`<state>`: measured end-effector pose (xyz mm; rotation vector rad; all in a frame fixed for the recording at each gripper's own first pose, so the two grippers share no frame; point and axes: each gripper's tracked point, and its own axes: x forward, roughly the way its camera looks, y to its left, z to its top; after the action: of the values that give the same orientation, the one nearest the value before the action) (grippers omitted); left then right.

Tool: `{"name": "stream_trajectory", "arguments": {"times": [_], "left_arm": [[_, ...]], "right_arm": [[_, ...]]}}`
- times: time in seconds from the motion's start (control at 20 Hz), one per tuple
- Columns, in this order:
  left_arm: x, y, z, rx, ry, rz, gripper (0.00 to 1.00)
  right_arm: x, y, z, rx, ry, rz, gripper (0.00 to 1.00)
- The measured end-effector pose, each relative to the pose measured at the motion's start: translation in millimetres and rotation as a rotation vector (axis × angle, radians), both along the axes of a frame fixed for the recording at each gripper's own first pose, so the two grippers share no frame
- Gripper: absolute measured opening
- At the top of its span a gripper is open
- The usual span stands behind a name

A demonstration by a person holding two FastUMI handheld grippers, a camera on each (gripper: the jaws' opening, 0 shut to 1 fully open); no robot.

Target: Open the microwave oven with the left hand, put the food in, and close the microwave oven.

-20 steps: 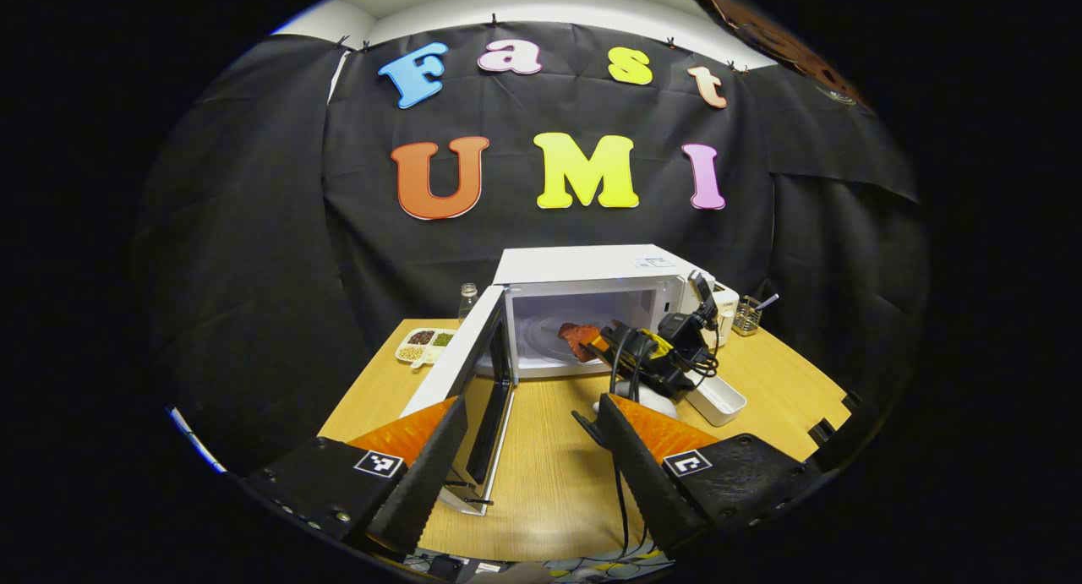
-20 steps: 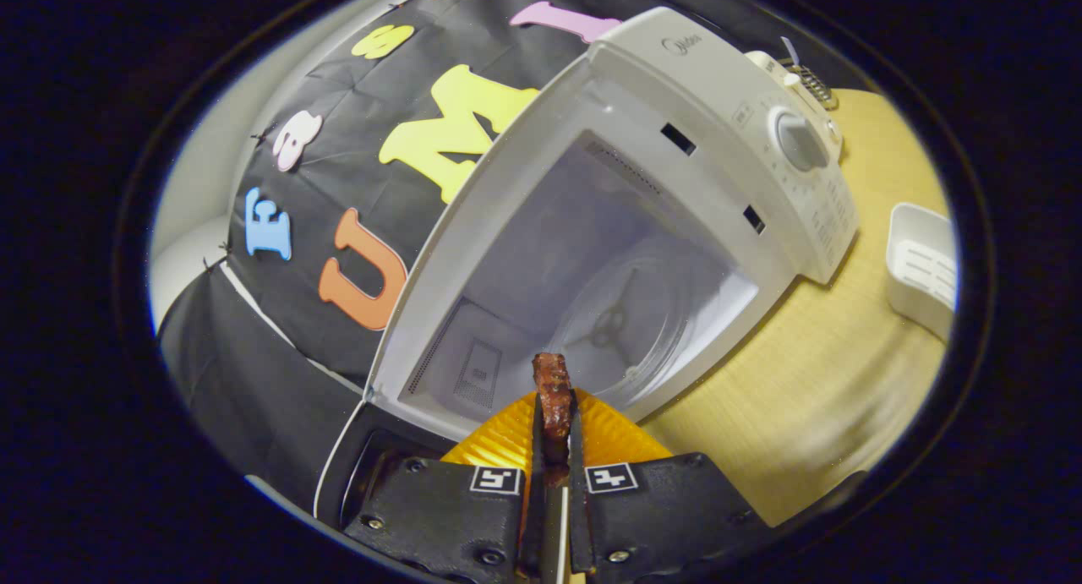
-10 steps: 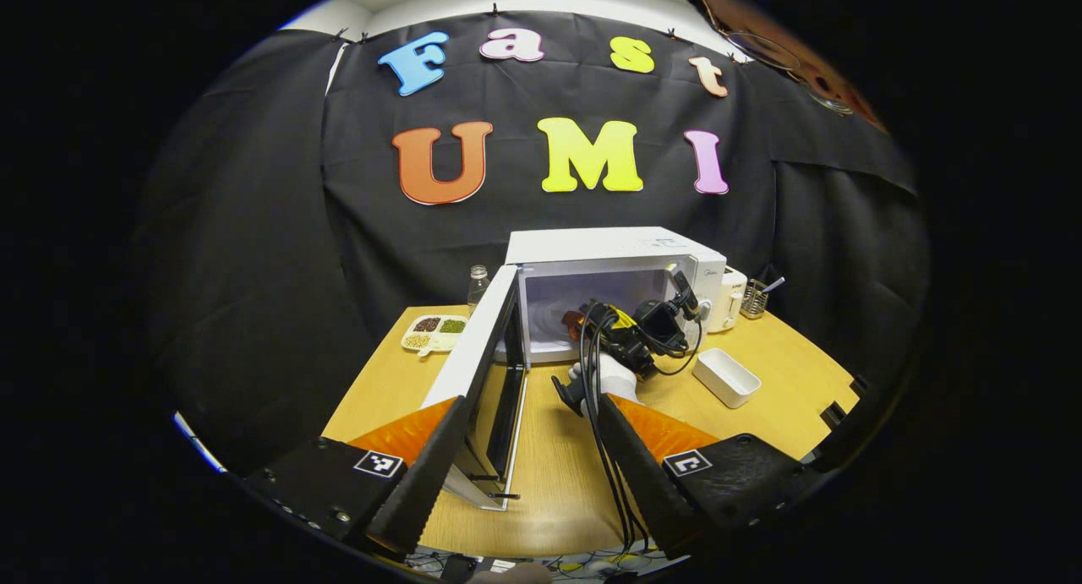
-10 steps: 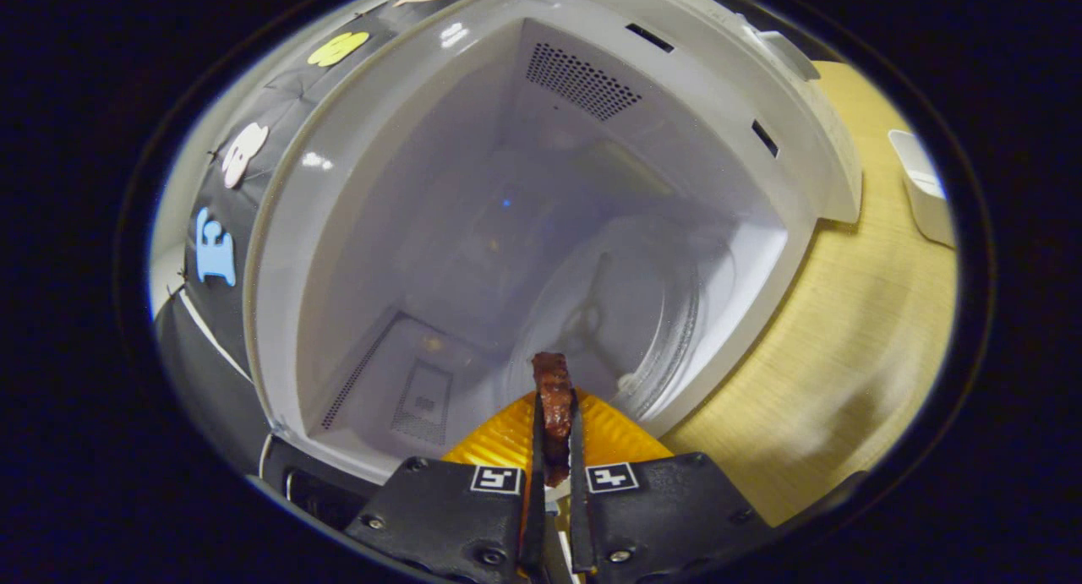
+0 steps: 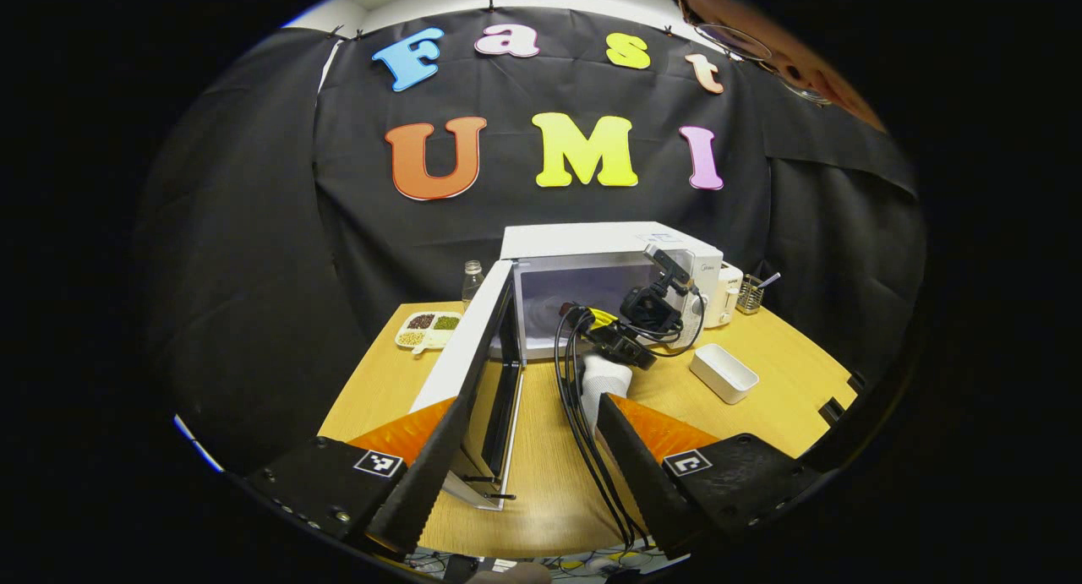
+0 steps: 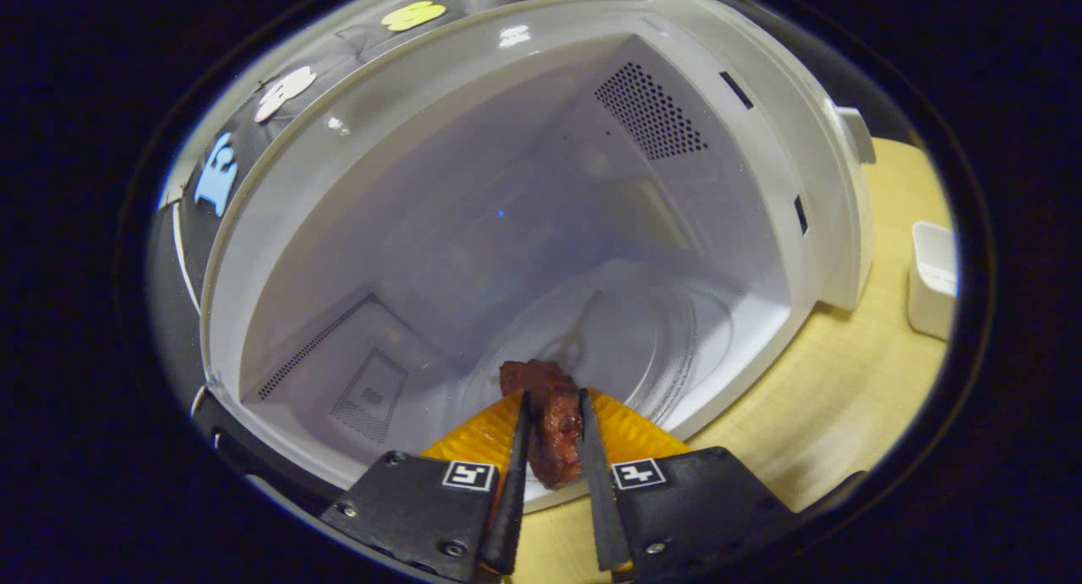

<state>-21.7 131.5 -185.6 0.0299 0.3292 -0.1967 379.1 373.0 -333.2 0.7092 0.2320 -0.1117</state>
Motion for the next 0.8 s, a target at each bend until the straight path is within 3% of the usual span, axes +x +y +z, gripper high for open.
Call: {"name": "stream_trajectory", "arguments": {"times": [0.05,0.1,0.15,0.2,0.25,0.3,0.35,0.4,0.55,0.8], "left_arm": [[0.1,-0.2,-0.2,0.006,-0.002,-0.001,0.96],[1.4,1.1,-3.1,0.011,0.003,-0.002,0.96],[1.2,1.2,-2.5,0.012,0.0,-0.001,0.96],[1.0,1.8,-2.7,0.007,0.002,0.001,0.96],[1.8,0.8,-2.0,-0.002,0.001,0.0,0.96],[3.2,0.2,0.3,-0.011,-0.003,-0.002,0.96],[3.4,-0.2,2.4,-0.01,-0.007,-0.002,0.96],[3.2,-0.5,4.0,-0.009,-0.015,-0.005,0.96],[2.5,0.9,12.0,-0.001,-0.036,-0.007,0.96],[5.4,8.8,36.5,-0.052,-0.095,0.022,0.96]], "right_arm": [[-0.9,-4.1,1.1,-0.029,-0.009,-0.011,0.46],[-0.4,-6.6,3.3,-0.066,-0.006,-0.016,0.46],[-0.8,-7.9,4.4,-0.12,0.0,-0.018,0.72],[1.1,-10.8,7.2,-0.156,-0.01,-0.013,0.69],[-2.9,-10.0,9.4,-0.162,-0.012,0.001,0.88],[-4.6,-12.4,9.2,-0.167,-0.012,0.006,0.88],[-8.9,-16.6,9.6,-0.189,-0.008,0.003,0.82],[-14.2,-20.2,13.1,-0.203,-0.011,0.001,0.9],[-28.4,-23.9,21.2,-0.182,-0.001,0.042,0.96],[-74.5,-58.7,48.5,-0.253,0.042,0.085,0.98]]}}
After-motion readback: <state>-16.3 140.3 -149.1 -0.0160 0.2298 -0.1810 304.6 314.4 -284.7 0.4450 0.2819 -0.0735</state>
